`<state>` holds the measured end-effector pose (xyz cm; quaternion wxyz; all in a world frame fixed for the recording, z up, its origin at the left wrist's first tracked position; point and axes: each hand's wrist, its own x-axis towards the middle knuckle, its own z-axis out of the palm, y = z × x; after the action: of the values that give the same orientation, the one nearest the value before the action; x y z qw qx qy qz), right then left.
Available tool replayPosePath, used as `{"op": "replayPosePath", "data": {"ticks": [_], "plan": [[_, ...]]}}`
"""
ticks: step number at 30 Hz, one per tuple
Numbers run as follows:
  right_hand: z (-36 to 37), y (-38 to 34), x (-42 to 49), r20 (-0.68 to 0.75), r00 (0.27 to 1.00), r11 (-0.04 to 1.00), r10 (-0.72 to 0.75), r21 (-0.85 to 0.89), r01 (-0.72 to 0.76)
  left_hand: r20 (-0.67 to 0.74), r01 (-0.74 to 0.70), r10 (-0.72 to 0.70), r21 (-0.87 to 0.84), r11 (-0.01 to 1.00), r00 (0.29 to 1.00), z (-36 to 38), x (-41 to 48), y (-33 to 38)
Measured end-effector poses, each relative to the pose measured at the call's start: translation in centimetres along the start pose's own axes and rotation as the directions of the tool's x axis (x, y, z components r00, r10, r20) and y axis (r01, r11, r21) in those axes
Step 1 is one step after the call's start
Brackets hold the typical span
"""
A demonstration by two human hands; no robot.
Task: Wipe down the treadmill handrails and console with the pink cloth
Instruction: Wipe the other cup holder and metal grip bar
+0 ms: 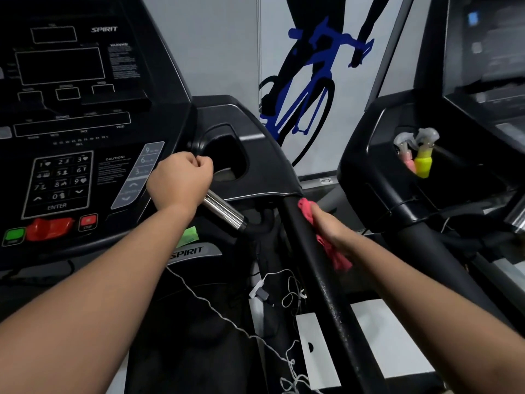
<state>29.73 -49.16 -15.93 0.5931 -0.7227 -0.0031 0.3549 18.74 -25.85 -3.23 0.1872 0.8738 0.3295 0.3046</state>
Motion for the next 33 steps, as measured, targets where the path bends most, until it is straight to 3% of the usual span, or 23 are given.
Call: {"op": "replayPosePath", "data": {"ticks": [2,6,9,11,13,15,17,20,22,25,27,31,33], "plan": [[0.9,-2.4,-0.8,-0.114,0.989,0.972,-0.093,-0.224,0.065,-0.004,0.011,-0.011,-0.005,1.0,1.0,0.1,0.0,0.1],[3.3,-6.0,-1.3,-0.146,0.945,0.751,-0.291,-0.647,0.131,-0.008,0.024,-0.024,-0.001,1.0,1.0,0.0,0.0,0.5],[4.8,-5.0,-0.1,-0.32,0.882,0.738,-0.345,-0.674,0.044,-0.002,0.045,-0.045,0.016,0.999,0.999,-0.1,0.0,0.6],[5.9,-4.4,-0.5,-0.361,0.857,0.68,-0.368,-0.733,-0.016,0.002,0.053,-0.054,0.026,0.998,0.999,-0.1,-0.1,0.6],[7.1,-3.9,-1.7,-0.35,0.868,0.536,-0.353,-0.836,-0.119,0.006,0.054,-0.054,0.033,0.998,0.999,-0.2,-0.1,0.6],[8.4,-2.4,-2.9,-0.382,0.805,0.407,-0.454,-0.892,-0.194,0.014,0.05,-0.051,0.037,0.998,0.999,-0.2,-0.2,0.6],[9.0,-1.6,-5.4,-0.356,0.885,0.259,-0.3,-0.923,-0.283,0.024,0.047,-0.048,0.043,0.998,0.999,-0.3,-0.3,0.5],[8.9,0.8,-6.8,-0.342,0.873,0.105,-0.348,-0.939,-0.327,0.025,0.043,-0.044,0.043,0.998,0.999,-0.2,-0.3,0.4],[8.6,0.2,-7.7,-0.303,0.91,0.162,-0.283,-0.95,-0.266,0.019,0.035,-0.036,0.037,0.999,0.999,-0.2,-0.2,0.3],[7.0,-0.9,-4.1,-0.328,0.874,0.39,-0.359,-0.903,-0.178,0.01,0.033,-0.033,0.033,0.999,0.999,0.0,-0.1,0.4],[7.0,-2.5,-0.9,-0.335,0.882,0.431,-0.331,-0.886,-0.174,0.005,0.036,-0.036,0.035,0.999,0.999,0.0,-0.1,0.4],[9.0,-4.6,0.0,-0.426,0.851,0.377,-0.307,-0.876,-0.303,0.0,0.037,-0.037,0.034,0.999,0.999,0.0,-0.1,0.3],[10.1,-4.3,-1.7,-0.39,0.85,0.222,-0.355,-0.918,-0.328,0.001,0.037,-0.037,0.037,0.999,0.999,-0.1,-0.1,0.4]]}}
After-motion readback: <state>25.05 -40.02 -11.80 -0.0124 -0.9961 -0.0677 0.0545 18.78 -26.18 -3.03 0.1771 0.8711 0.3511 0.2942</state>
